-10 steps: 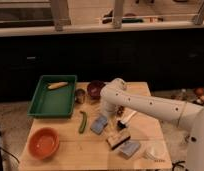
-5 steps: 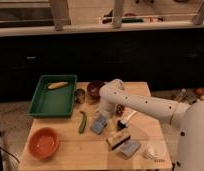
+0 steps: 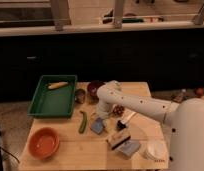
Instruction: Place sponge in red bowl
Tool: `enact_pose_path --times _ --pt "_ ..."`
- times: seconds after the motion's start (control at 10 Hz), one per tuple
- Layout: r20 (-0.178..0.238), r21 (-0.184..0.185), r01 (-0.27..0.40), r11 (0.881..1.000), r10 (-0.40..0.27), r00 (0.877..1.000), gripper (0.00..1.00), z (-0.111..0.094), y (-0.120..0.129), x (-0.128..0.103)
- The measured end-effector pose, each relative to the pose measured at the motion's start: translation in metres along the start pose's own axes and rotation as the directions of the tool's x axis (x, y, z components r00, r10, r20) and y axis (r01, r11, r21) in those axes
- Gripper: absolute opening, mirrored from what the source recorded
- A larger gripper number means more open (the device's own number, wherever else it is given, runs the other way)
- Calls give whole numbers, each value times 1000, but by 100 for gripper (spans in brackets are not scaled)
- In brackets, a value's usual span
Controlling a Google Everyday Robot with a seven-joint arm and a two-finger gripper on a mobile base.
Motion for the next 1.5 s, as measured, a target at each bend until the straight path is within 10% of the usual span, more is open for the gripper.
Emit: enact_pose_path --times 0.7,1.5 --pt "-16 12 -2 1000 3 1000 1 -6 -3 0" --pt "-31 26 -55 998 56 998 0 -55 -9 -25"
